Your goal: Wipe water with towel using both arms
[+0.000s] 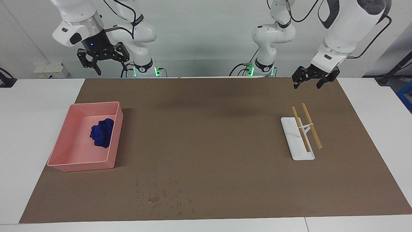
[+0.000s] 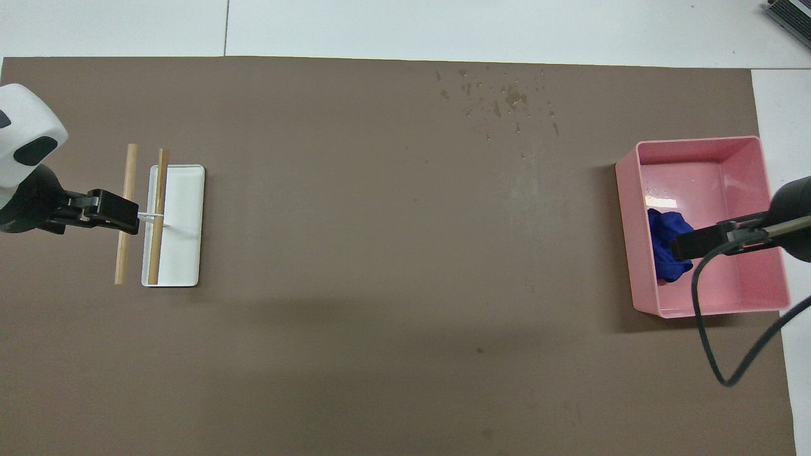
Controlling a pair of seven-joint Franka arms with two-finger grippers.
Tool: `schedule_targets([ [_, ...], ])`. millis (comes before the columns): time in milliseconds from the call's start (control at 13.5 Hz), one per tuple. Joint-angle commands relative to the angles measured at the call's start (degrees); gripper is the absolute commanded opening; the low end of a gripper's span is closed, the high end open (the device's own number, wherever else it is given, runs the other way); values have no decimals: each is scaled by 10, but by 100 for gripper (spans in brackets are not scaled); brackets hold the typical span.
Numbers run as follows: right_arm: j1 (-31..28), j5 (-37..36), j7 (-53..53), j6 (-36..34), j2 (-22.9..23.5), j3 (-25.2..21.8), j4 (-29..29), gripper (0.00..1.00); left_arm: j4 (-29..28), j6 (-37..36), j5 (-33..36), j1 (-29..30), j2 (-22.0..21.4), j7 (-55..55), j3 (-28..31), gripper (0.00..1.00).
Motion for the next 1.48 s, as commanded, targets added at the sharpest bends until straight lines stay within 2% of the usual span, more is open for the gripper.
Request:
schedule_targets([
  [0, -5, 10, -3, 26, -4, -1, -17, 100, -11, -3, -4, 7, -13, 7, -2, 100],
  [222, 11, 10, 31, 48, 7, 1, -17, 100, -11, -4, -4, 7, -13, 6, -2, 100],
  [444, 17, 10, 72, 37, 16, 0, -11, 100, -11, -4, -4, 7, -13, 7, -2, 100],
  [666, 16, 1, 72, -9, 50, 0, 42, 100, -11, -3, -4, 7, -13, 7, -2, 100],
  [888, 10, -4, 72, -10, 71, 0, 67, 100, -11, -4, -4, 7, -13, 6, -2, 100],
  [1405, 11, 0, 67, -20, 74, 1, 66, 100, -11, -3, -4, 7, -13, 7, -2, 100],
])
